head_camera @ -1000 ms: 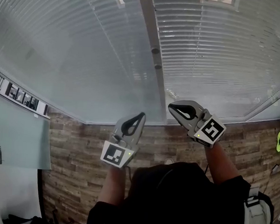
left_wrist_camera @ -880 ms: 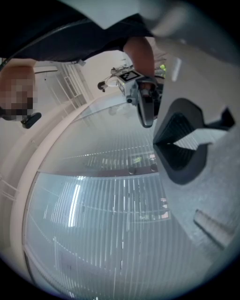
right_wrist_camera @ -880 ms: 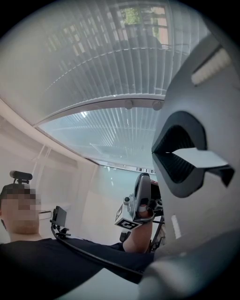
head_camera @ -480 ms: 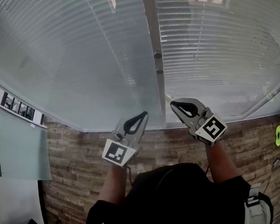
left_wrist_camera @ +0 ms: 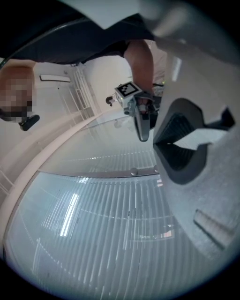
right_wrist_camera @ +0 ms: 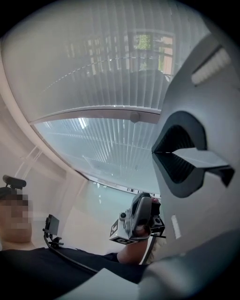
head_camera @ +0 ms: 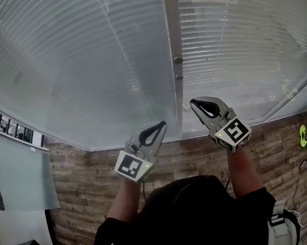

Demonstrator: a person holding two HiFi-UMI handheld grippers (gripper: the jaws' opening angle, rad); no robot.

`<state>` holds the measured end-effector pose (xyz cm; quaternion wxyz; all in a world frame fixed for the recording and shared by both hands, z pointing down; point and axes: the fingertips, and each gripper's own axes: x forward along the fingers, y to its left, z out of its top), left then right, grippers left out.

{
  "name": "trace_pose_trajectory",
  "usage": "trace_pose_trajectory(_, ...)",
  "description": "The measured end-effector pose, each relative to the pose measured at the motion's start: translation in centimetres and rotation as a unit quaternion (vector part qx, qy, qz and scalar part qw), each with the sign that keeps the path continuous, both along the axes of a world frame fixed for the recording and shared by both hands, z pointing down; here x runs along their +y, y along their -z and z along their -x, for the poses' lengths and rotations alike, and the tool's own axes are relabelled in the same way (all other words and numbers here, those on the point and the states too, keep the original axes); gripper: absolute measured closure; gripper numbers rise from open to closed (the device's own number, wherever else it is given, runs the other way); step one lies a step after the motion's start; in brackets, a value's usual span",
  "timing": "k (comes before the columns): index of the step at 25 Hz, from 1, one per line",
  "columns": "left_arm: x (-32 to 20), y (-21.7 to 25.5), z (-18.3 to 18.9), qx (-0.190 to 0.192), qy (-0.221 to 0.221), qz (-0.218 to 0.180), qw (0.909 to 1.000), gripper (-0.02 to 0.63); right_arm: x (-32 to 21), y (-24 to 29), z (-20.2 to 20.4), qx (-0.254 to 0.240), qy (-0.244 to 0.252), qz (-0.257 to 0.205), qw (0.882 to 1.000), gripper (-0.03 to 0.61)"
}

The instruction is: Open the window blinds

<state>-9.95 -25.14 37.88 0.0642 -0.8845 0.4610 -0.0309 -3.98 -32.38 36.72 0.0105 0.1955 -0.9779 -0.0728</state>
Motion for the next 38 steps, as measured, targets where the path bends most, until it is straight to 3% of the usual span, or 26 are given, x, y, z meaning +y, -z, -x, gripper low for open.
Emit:
trace_pose_trajectory(13,-0.8,-0.1,0.9,0.011,-0.053,-0.007,0.9985,0.609,-3.0,2.0,1.8,0.084,-0.070,-0.070,0.992,0.515)
trace_pose_trajectory(20,-0.7,-0.3,1.9,0.025,-0.067,-0.005,0.9974,0.609,-5.9,3.4,3.0,0.166,-0.103,-0.136,0.971,0.459)
trace_pose_trajectory(24,0.1,-1.1,1.9,0.021,-0.080,0.000,0.9966,0.609,-7.4,4.5,3.9,0.243,-0.129,-0.206,0.939,0.419)
trace_pose_trajectory(31,0.9,-1.5,3.2,0.034,-0.074,0.007,0.9967,0.609,-10.3,4.2,5.3,0.398,-0.169,-0.328,0.840,0.405)
trace_pose_trajectory(38,1.3,-1.3,5.0,0.035,-0.057,0.002,0.9978,0.609,-11.4,3.6,6.3,0.435,-0.181,-0.357,0.807,0.407)
